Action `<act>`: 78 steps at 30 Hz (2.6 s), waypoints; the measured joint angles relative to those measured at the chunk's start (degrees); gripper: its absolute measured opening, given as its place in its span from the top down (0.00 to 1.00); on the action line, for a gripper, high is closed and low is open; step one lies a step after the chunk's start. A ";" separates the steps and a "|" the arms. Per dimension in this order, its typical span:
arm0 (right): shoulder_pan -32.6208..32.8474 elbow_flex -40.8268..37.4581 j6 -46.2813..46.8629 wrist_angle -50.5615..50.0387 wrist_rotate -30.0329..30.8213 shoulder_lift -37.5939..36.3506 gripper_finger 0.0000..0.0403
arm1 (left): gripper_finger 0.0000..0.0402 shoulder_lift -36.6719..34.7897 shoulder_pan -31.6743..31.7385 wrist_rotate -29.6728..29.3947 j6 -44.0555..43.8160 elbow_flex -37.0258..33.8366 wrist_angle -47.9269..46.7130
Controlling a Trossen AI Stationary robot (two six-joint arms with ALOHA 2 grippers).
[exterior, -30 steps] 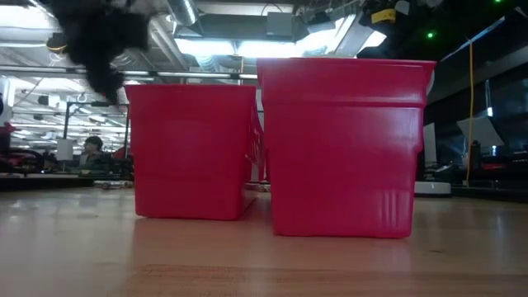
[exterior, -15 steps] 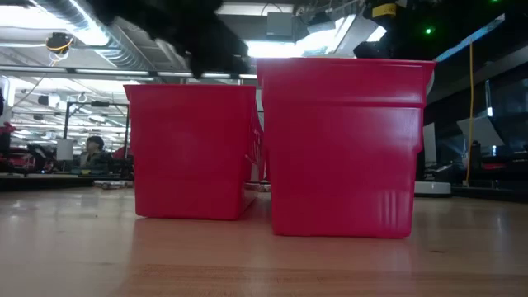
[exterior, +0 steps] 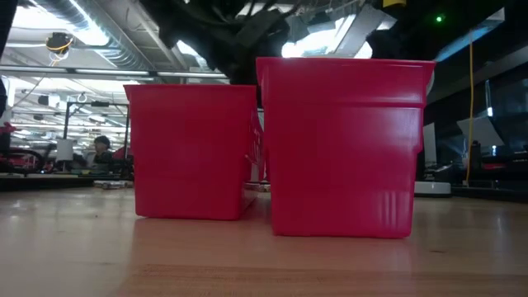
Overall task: Sort batteries
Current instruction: Put the silver battery into the right red bin, then put the black battery into the left red bin
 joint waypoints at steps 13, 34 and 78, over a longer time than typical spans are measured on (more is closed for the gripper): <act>-0.07 -0.02 2.75 -4.92 -5.49 -0.31 0.59 | 0.43 0.79 0.12 0.00 2.04 2.12 -3.10; -5.07 10.20 11.50 -43.45 -41.06 -0.53 0.59 | 0.26 -17.36 -0.41 -6.58 10.79 -3.78 -6.29; -20.72 -8.08 -25.04 -42.03 -69.34 31.47 0.68 | 0.26 -32.22 -9.20 -14.25 9.53 -26.82 9.82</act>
